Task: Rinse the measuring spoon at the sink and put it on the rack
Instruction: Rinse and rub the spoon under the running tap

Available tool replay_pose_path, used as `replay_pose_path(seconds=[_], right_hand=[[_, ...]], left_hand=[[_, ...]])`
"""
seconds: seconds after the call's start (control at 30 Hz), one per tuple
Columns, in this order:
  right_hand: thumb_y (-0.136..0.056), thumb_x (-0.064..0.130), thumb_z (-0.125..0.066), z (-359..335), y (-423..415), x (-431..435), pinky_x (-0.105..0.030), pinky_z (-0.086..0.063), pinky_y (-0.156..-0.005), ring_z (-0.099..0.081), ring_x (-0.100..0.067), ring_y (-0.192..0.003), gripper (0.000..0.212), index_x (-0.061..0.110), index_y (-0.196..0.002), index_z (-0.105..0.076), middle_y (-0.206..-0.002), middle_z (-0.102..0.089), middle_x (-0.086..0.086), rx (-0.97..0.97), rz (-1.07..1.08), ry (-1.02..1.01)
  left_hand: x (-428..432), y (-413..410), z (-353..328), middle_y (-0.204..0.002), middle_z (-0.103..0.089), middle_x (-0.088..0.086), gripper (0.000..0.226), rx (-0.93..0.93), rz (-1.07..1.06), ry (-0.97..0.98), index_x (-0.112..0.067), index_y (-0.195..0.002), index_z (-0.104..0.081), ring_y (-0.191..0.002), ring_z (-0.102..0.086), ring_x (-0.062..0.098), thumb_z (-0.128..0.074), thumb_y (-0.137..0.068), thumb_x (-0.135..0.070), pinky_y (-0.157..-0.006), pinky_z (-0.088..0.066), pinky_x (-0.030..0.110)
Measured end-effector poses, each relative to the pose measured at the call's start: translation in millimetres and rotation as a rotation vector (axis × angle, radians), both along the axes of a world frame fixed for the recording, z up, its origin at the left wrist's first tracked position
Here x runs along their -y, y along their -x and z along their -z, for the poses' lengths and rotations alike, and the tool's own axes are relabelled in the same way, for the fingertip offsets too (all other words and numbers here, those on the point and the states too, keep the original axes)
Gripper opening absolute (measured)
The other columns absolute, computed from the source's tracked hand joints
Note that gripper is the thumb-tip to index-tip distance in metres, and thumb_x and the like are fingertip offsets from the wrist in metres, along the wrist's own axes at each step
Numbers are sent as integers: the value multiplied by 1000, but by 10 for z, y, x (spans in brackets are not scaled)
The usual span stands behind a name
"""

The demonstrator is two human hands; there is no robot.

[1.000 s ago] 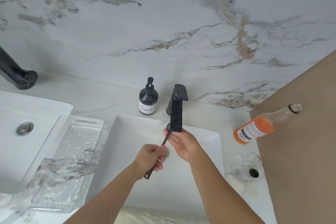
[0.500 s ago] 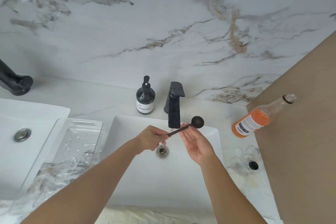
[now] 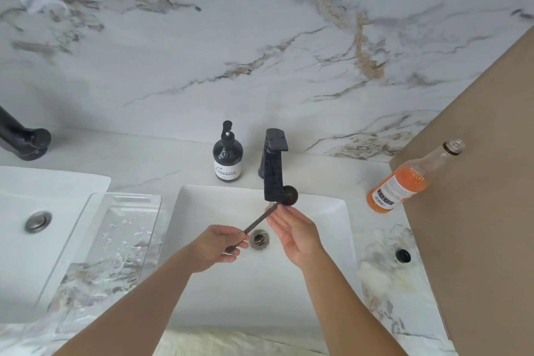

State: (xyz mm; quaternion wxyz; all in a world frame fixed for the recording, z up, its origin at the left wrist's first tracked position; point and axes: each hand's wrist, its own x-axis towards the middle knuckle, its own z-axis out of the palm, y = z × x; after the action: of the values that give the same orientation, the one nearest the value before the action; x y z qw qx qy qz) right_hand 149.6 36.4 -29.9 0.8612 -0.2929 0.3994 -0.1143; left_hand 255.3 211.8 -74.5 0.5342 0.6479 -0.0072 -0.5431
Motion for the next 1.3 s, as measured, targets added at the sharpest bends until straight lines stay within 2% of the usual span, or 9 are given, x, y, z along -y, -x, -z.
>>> replay_pose_path(seconds=[0.17,0.27,0.37,0.53,0.7,0.9,1.03,1.2,1.3], right_hand=[[-84,-2,-72,-123,98,123,-38,-56,-92,-71,-35,-108,44,5,-126,-63,-114,-73,-22,37,-17,57],[-85,0,-71,-280,155,260,-38,-57,-89,-70,-36,-108,36,4,-121,-65,-107,-74,-17,37,-84,161],[-87,2,-69,-403,244,437,-41,-59,-88,-69,-40,-109,21,5,-108,-67,-105,-75,-19,43,-67,214],[-94,16,-63,-470,514,687,-36,-60,-82,-71,-36,-106,24,0,-111,-64,-111,-73,-23,57,20,150],[-92,23,-66,-411,727,841,-37,-61,-85,-70,-38,-108,35,-8,-109,-65,-114,-72,-26,42,123,63],[-90,14,-68,-235,638,719,-37,-64,-74,-73,-39,-101,27,-4,-109,-63,-108,-73,-28,19,138,-18],[-92,8,-66,-85,337,479,-34,-63,-68,-76,-33,-86,24,2,-115,-60,-86,-75,-22,7,93,-41],[-90,14,-70,14,19,319,-35,-64,-72,-75,-35,-90,30,-6,-112,-63,-98,-72,-25,-85,-60,-2],[-90,21,-70,30,-46,344,-37,-63,-75,-74,-36,-88,24,-1,-96,-72,-96,-73,-18,-121,-127,33]], left_hand=[[229,76,88,-86,-70,8,11,-135,-156,42,-13,-80,-77,-77,-65,21,-70,-89,-11,-71,-61,27],[435,51,66,-95,-60,18,9,-291,-357,152,1,-97,-69,-88,-63,27,-66,-89,3,-78,-62,33],[656,-20,-41,-92,-58,20,13,-343,-453,225,5,-105,-60,-85,-62,28,-54,-94,7,-67,-64,34],[901,-58,-209,-93,-68,23,17,-460,-485,313,8,-107,-59,-90,-68,31,-46,-97,7,-83,-56,39],[1026,-46,-297,-83,-75,26,18,-499,-457,330,14,-107,-60,-81,-74,33,-48,-95,8,-67,-64,34],[686,-70,-233,-89,-74,19,19,-217,-335,126,8,-109,-67,-64,-76,18,-57,-96,-1,-55,-60,20],[208,-151,-162,-97,-73,19,17,-152,-350,165,6,-104,-70,-77,-76,24,-66,-88,6,-67,-62,23],[-162,-229,-188,-78,-66,16,13,116,-227,18,0,-90,-73,-57,-68,20,-68,-83,11,-60,-61,23],[-278,-299,-226,-68,-57,6,9,81,-163,-2,-1,-97,-71,-50,-60,15,-65,-92,-4,-49,-52,22]])
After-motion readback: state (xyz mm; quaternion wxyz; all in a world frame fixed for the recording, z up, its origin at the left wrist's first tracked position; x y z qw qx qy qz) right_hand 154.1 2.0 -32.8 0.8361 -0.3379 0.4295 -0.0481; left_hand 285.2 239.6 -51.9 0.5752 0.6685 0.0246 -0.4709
